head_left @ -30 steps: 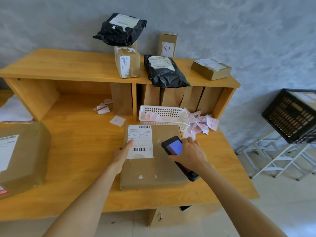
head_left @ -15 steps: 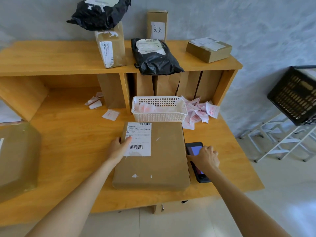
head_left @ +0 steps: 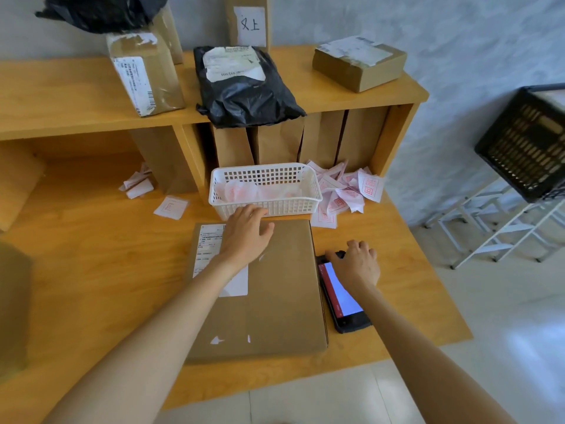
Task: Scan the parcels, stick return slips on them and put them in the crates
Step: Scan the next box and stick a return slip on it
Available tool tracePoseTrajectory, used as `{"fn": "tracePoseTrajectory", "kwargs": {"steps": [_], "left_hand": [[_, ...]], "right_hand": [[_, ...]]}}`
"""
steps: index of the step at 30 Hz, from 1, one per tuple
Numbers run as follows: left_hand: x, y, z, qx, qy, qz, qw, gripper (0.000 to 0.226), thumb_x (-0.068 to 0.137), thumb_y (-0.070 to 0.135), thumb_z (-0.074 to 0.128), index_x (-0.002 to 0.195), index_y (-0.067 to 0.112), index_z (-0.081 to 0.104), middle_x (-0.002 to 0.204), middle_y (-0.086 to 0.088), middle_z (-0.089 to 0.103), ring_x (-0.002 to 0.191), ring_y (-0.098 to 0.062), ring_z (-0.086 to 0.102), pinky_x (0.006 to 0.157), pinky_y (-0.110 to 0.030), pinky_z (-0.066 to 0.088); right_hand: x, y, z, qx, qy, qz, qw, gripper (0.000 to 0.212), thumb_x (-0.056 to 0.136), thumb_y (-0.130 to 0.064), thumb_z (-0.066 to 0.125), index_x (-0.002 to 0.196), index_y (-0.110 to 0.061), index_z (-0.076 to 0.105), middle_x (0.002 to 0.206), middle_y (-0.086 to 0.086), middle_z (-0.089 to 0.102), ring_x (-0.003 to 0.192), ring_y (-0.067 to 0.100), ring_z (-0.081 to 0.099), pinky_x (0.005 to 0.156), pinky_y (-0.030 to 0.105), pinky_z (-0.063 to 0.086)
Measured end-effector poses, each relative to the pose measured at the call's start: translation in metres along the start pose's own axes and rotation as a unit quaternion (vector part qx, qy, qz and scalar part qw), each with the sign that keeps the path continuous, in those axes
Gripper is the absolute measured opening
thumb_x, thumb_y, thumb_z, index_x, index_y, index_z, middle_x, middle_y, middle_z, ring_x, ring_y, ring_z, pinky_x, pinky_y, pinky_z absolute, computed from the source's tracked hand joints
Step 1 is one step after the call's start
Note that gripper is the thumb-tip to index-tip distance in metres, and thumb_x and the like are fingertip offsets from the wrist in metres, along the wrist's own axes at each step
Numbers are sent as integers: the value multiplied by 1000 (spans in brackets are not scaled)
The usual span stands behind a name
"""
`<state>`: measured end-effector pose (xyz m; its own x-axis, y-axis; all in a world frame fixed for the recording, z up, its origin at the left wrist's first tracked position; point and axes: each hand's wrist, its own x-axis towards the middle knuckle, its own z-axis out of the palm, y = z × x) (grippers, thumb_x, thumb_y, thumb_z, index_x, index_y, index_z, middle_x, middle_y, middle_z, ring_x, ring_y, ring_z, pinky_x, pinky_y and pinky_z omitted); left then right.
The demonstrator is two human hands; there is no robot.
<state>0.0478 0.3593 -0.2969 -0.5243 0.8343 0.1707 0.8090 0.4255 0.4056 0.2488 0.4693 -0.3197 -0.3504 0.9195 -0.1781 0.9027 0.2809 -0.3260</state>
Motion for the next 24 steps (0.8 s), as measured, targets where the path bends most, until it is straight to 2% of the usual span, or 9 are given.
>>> {"fn": "tracePoseTrajectory", "kwargs": {"steps": [2,4,6,8,11,15,18,21,24], "left_hand": [[9,2,8,5,-25,6,1000,31,98,35,49,116,14,63,118,0,59,113,-20,50,96,-32,37],[13,-1,18,16,-41,-5,999,31,99,39,44,102,15,65,106,1,63,102,-20,55,90,-33,40],[13,-4,26,41,-30,-5,999,34,98,41,42,89,17,64,94,3,65,91,-19,55,85,-33,40],[14,-7,30,44,-15,-3,999,33,97,41,43,83,17,61,87,5,63,84,-16,52,81,-32,39],[15,-6,30,38,-9,0,999,31,96,41,44,80,19,58,82,8,60,81,-14,50,79,-31,38],[15,-7,32,40,-4,2,999,41,90,49,33,80,19,59,81,8,60,80,-13,50,77,-29,36],[15,-7,33,33,5,8,999,46,89,51,30,81,18,61,81,8,61,81,-13,50,78,-28,34],[14,-8,33,31,5,8,999,46,89,51,31,81,18,61,82,8,62,82,-14,52,81,-30,37],[14,-8,32,28,7,5,1000,46,89,52,31,82,18,62,82,8,62,83,-14,53,81,-29,36]], "right_hand": [[18,1,-2,108,-4,41,993,51,95,-41,51,134,-8,49,130,8,53,118,27,48,91,40,46],[37,5,-4,235,-4,100,967,46,94,-33,54,128,-3,55,114,11,63,98,23,58,80,37,50],[56,8,-8,344,-10,159,925,40,94,-29,56,114,4,63,97,15,66,79,20,55,70,34,47],[75,7,-12,426,-19,214,879,39,94,-32,59,107,4,65,95,19,67,76,21,53,71,36,49],[105,2,-17,511,-57,271,814,47,91,-46,61,109,-2,65,88,8,65,79,20,59,76,33,52],[133,-5,-17,594,-116,310,733,62,83,-64,60,113,-9,59,83,4,60,72,17,61,59,27,51],[139,-12,-20,606,-121,328,714,49,86,-54,64,113,-14,56,96,6,66,81,18,66,53,24,52],[139,-16,-21,588,-117,341,725,26,93,-23,58,117,-12,59,98,6,69,65,13,63,42,18,44],[135,-15,-22,592,-105,342,722,12,92,-8,54,103,-8,59,100,12,70,59,14,62,44,21,50]]}}
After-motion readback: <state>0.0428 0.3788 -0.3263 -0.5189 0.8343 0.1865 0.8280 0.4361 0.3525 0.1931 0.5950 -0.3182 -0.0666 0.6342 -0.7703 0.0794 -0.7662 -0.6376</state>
